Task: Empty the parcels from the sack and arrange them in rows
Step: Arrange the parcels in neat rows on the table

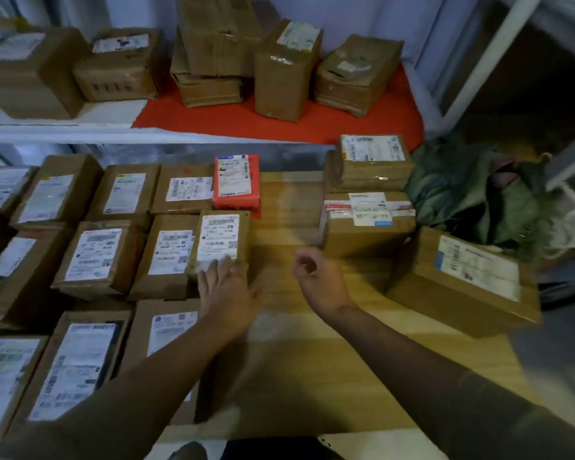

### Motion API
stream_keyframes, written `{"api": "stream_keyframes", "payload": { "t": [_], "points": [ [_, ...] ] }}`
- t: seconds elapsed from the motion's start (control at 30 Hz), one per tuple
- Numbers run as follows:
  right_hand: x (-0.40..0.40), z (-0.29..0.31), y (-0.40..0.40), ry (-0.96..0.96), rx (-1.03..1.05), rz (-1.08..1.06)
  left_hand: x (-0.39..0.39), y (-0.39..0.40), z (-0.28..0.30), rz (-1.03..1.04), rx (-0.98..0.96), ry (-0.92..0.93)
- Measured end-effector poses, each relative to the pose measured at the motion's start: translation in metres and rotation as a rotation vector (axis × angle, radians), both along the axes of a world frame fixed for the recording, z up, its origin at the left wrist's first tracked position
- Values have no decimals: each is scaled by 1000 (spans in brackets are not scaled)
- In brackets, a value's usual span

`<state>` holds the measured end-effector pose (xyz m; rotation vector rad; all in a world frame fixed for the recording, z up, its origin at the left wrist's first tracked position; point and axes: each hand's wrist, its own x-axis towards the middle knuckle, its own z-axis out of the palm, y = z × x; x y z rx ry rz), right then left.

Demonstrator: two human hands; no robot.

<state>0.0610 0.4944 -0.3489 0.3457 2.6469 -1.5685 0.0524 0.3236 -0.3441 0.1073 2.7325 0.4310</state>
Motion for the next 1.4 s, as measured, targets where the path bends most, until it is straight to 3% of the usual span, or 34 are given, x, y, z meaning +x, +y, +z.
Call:
{"api": "stream_keyframes", "payload": {
  "t": [0.17, 0.3, 0.57, 0.77, 0.87, 1.03, 1.2, 1.4],
  "points": [
    [27, 21, 63, 251, 464, -121, 19, 71, 5, -33, 157, -123],
    [41, 31, 129, 55, 797, -163, 39, 108, 10, -80, 229, -169],
    [47, 27, 231, -357, 969, 25, 70, 131, 5, 81, 392, -269],
    [53, 39, 223, -364, 1056, 204, 88, 140, 12, 192, 527, -356],
    [59, 42, 202, -316, 931, 276, 98, 144, 18, 317, 653, -426],
    [65, 54, 139, -262, 490, 212, 111, 142, 35, 532, 991, -553],
    [71, 53, 96, -243, -230, 175, 122, 96, 44, 544, 1118, -387],
    [79, 41, 59, -276, -440, 126, 140, 45, 44, 446, 1051, -215]
  ]
}}
